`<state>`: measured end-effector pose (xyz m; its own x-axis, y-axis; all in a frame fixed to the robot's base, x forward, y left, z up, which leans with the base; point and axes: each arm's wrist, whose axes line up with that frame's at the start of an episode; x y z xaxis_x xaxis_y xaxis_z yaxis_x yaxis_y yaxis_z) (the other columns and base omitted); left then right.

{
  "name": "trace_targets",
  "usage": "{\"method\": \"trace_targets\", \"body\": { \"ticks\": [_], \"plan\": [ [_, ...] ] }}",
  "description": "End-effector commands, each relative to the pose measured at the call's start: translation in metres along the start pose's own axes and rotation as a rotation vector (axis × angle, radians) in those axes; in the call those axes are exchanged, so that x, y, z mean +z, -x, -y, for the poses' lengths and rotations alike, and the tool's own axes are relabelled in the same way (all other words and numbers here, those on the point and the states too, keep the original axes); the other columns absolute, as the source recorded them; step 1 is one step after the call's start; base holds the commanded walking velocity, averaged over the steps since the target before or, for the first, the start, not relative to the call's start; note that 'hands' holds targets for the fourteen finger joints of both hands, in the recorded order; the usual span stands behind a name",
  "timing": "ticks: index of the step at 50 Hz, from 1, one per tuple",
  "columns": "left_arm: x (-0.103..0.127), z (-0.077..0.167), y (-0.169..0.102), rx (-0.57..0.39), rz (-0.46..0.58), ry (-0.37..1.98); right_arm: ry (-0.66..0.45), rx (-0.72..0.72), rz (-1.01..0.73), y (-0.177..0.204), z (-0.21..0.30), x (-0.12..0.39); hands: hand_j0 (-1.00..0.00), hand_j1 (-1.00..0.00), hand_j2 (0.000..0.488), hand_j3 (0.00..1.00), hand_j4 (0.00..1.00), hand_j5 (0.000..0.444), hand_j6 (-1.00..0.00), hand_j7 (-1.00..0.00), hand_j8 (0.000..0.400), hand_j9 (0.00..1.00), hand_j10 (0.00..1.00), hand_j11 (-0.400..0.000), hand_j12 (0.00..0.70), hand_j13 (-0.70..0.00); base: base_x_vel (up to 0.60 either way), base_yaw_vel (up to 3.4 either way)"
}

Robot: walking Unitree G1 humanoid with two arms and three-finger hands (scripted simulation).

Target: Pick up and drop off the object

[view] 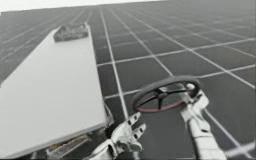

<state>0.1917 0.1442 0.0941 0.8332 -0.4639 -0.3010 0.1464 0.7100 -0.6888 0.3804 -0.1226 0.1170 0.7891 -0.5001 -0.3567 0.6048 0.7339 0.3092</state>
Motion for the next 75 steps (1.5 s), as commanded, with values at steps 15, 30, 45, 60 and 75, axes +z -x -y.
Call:
{"method": "trace_targets", "body": {
  "ticks": [15,30,45,60,75],
  "plan": [
    [0.0001,-0.0041,0.0037,0.000,0.019,0.015,0.002,0.033,0.019,0.0065,-0.0121,0.0043,0.00,0.00,0.000,1.00,1.00,0.000,0.00,0.00,0.000,1.00,1.00,-0.400,0.000,-0.700,0.40,0.35],
    [0.0001,-0.0041,0.0037,0.000,0.019,0.015,0.002,0.033,0.019,0.0065,-0.0121,0.0043,0.00,0.00,0.000,1.00,1.00,0.000,0.00,0.00,0.000,1.00,1.00,-0.400,0.000,-0.700,0.44,0.32],
    [0.0001,-0.0041,0.0037,0.000,0.019,0.015,0.002,0.033,0.019,0.0065,-0.0121,0.0043,0.00,0.00,0.000,1.00,1.00,0.000,0.00,0.00,0.000,1.00,1.00,-0.400,0.000,-0.700,0.48,0.25],
    [0.0001,-0.0041,0.0037,0.000,0.019,0.015,0.002,0.033,0.019,0.0065,-0.0121,0.0043,0.00,0.00,0.000,1.00,1.00,0.000,0.00,0.00,0.000,1.00,1.00,-0.400,0.000,-0.700,0.51,0.17],
    [0.0001,-0.0041,0.0037,0.000,0.019,0.015,0.002,0.033,0.019,0.0065,-0.0121,0.0043,0.00,0.00,0.000,1.00,1.00,0.000,0.00,0.00,0.000,1.00,1.00,-0.400,0.000,-0.700,0.53,0.14]
  ]
}}
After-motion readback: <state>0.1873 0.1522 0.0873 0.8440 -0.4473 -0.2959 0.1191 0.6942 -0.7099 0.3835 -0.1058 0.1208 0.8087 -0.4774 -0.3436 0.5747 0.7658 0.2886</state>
